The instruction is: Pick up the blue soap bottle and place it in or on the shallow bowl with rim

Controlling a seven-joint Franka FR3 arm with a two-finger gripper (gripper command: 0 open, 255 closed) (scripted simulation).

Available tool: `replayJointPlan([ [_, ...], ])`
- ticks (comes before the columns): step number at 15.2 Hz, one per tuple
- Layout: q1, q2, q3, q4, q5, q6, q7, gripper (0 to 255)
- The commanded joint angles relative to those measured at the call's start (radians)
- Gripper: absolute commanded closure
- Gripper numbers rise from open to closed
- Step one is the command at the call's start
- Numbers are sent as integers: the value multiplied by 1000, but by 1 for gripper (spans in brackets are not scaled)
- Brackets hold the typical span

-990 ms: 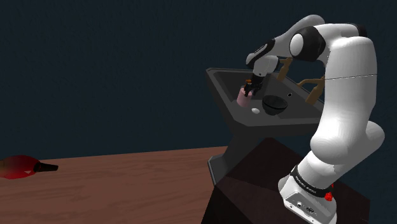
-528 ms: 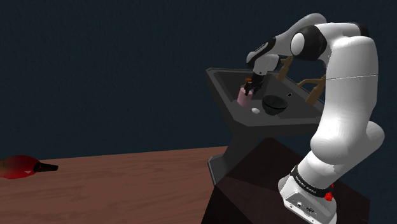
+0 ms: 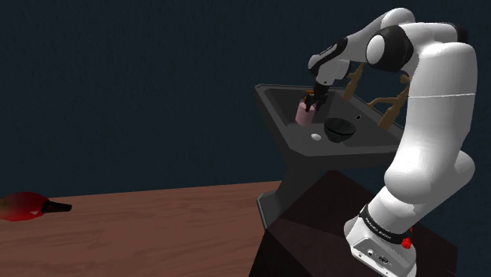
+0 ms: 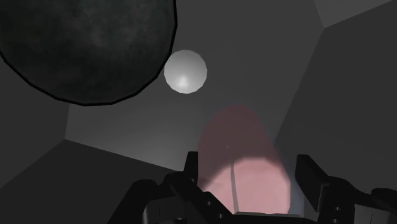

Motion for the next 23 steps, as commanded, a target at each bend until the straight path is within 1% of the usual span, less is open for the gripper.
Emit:
replayJointPlan([
  [1,4,-16,-5,6,-8,-20,7,255],
  [11,14,-77,-23,56,-44,-126,33,255],
  [22,18,-124,-35,139,-73,-250,56,255],
  [23,10,-142,-43,114,-78,-244,39,255],
])
